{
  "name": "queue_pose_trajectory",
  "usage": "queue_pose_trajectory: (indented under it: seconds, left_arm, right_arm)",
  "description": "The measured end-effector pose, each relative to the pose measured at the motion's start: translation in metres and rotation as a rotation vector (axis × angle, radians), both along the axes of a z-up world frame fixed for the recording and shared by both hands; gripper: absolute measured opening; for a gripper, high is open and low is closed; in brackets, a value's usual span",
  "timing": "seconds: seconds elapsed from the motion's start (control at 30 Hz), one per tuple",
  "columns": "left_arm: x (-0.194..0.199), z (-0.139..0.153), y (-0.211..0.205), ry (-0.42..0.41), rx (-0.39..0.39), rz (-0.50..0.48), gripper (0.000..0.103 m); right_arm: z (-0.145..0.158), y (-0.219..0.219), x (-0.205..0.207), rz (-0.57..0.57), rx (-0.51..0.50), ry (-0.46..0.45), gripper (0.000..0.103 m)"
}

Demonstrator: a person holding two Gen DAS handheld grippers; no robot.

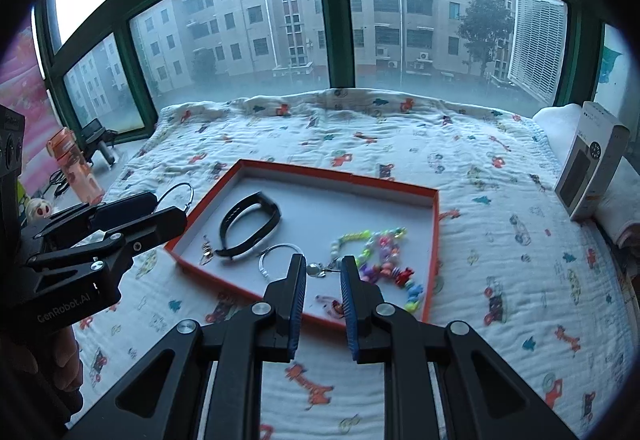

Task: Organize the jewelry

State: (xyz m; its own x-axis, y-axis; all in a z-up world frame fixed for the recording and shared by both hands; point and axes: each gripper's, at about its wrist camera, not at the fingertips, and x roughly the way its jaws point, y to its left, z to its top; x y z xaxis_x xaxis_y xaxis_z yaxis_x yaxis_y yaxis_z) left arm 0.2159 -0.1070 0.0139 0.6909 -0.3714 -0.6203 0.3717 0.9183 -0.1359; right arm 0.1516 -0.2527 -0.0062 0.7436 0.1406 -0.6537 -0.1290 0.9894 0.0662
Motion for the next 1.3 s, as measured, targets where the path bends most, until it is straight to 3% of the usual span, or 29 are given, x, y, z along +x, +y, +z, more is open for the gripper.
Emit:
queue_pose_trajectory:
  seconds: [0.4, 0.73, 1.03, 1.3]
  left_arm:
    - [0.048, -0.043, -0.028, 0.07, 0.043, 0.008, 0.054]
    - [0.064, -0.086, -0.041, 0.15, 0.064, -0.011, 0.054]
    - [0.066, -0.094, -0.042, 0.175, 0.07, -0.015, 0.055]
    - [0.059, -0.087, -0.041, 0.172, 0.088, -0.015, 0.057]
  right_arm:
    - [-0.036, -0.015, 0.034, -0.03, 0.021, 0.086, 0.02]
    - [-0.062, -0.019, 0.042, -0.02, 0.041, 0.155, 0.021]
    - [-0.069, -0.019, 0.043, -0.012, 0.056, 0.177, 0.021]
    - [-0.063, -0.02, 0.037, -0.014, 0.056, 0.169, 0.029]
